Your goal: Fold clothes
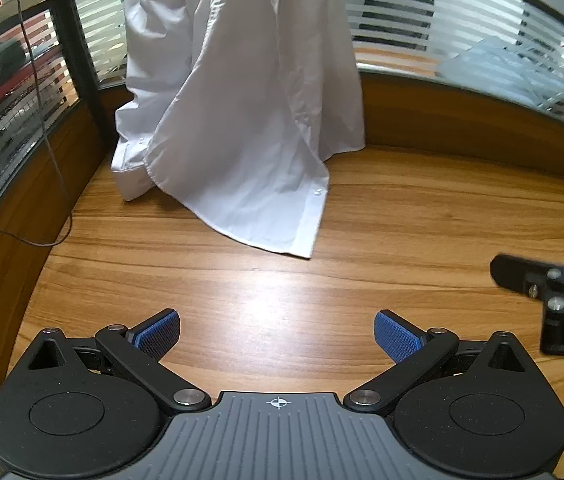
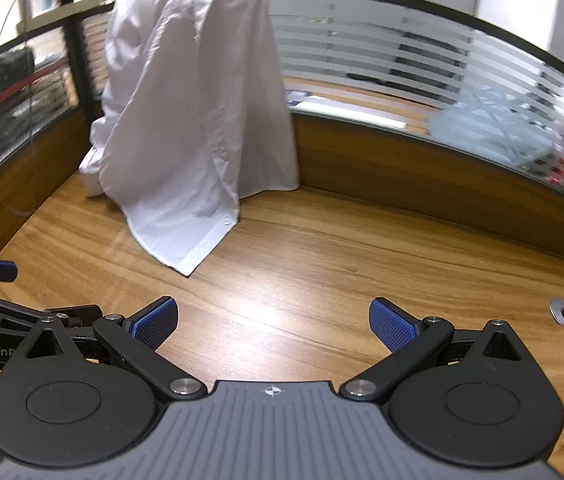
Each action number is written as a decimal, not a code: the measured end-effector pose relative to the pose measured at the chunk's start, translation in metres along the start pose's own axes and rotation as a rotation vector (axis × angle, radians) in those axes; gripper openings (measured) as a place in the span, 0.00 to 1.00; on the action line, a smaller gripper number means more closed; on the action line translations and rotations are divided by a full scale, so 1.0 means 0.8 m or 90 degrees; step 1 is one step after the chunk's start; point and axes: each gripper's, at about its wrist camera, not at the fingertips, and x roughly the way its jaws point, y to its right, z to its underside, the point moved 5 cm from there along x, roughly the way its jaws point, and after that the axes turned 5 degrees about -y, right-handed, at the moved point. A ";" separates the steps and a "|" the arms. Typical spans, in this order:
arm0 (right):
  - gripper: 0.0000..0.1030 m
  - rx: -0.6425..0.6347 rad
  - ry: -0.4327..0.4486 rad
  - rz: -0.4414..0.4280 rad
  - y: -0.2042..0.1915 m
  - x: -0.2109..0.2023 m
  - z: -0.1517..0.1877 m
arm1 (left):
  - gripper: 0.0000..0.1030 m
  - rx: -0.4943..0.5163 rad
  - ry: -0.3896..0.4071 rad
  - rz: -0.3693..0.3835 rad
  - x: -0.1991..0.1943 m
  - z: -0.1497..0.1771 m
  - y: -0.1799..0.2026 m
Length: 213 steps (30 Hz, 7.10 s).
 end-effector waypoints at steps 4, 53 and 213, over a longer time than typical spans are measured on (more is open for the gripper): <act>0.99 -0.041 -0.008 -0.012 -0.011 0.027 -0.024 | 1.00 0.001 0.001 -0.032 0.018 -0.007 -0.020; 0.05 -0.129 -0.037 -0.135 -0.083 0.307 -0.234 | 0.03 0.187 0.081 0.116 0.176 -0.188 -0.022; 0.42 -0.058 -0.070 -0.154 0.055 0.080 -0.035 | 0.04 -0.101 -0.044 0.157 0.027 -0.175 -0.012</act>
